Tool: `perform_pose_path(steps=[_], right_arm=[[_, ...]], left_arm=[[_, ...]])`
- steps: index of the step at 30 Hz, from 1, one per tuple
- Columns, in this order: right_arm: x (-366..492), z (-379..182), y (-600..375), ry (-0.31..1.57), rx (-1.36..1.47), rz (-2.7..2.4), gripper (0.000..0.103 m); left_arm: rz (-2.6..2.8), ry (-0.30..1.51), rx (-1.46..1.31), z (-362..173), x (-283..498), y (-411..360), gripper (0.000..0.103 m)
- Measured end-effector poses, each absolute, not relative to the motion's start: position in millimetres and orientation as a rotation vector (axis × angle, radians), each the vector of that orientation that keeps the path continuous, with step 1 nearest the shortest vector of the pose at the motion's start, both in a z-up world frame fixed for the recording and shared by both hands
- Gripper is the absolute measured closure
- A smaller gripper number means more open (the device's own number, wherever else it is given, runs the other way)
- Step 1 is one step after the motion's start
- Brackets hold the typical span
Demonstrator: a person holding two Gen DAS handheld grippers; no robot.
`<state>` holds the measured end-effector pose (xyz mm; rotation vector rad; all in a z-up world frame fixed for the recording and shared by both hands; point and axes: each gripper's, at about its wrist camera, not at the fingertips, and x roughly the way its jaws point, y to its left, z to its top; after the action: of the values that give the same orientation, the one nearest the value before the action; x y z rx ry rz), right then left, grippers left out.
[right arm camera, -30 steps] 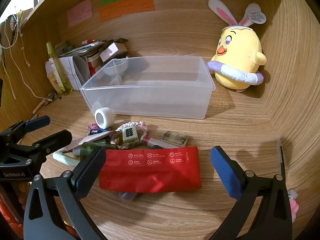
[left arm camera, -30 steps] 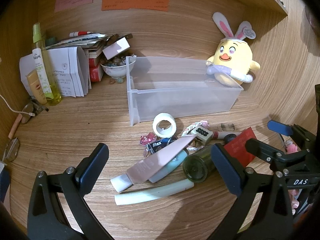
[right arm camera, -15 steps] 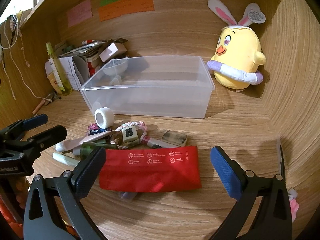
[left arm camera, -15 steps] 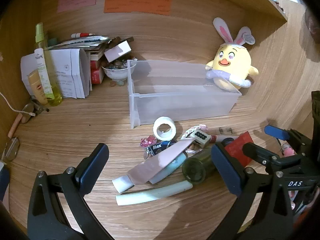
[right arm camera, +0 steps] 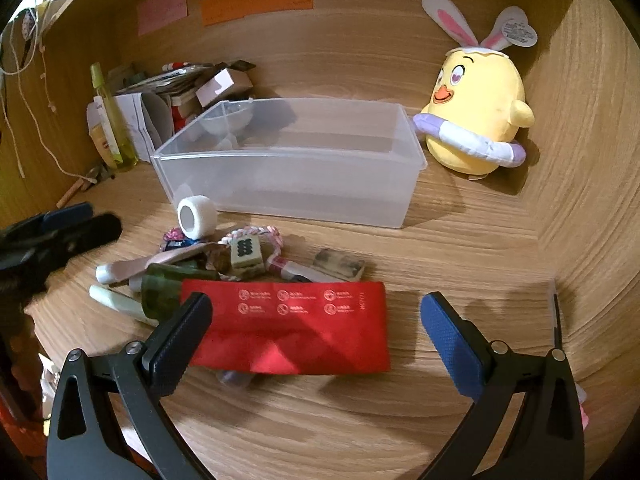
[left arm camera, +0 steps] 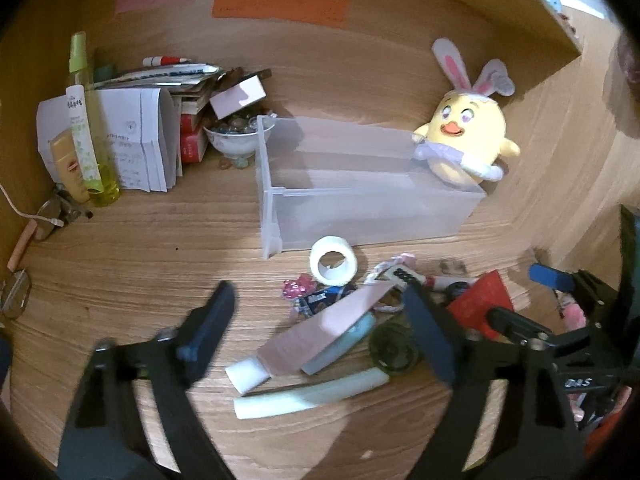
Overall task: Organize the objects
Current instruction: 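Grasp the red pouch with the right tool while the left tool grasps the white tape roll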
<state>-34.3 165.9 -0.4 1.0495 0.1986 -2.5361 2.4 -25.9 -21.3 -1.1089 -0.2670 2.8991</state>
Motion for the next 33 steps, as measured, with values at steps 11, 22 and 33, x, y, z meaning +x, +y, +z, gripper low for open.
perform_pose_path(steps=[11, 22, 33], right_arm=[[-23.7, -11.6, 172.9, 0.285, 1.090, -2.489, 0.000], [-29.5, -30.9, 166.1, 0.344, 1.160, -2.441, 0.000], [-50.8, -23.1, 158.2, 0.399, 1.105, -2.440, 0.000]], left_arm=[[2.871, -0.239, -1.232, -32.3, -25.0, -30.1, 0.023], [2.766, -0.217, -1.330, -44.3, -61.7, -24.0, 0.023], [2.719, -0.201, -1.366, -53.9, -85.1, -16.0, 0.030]])
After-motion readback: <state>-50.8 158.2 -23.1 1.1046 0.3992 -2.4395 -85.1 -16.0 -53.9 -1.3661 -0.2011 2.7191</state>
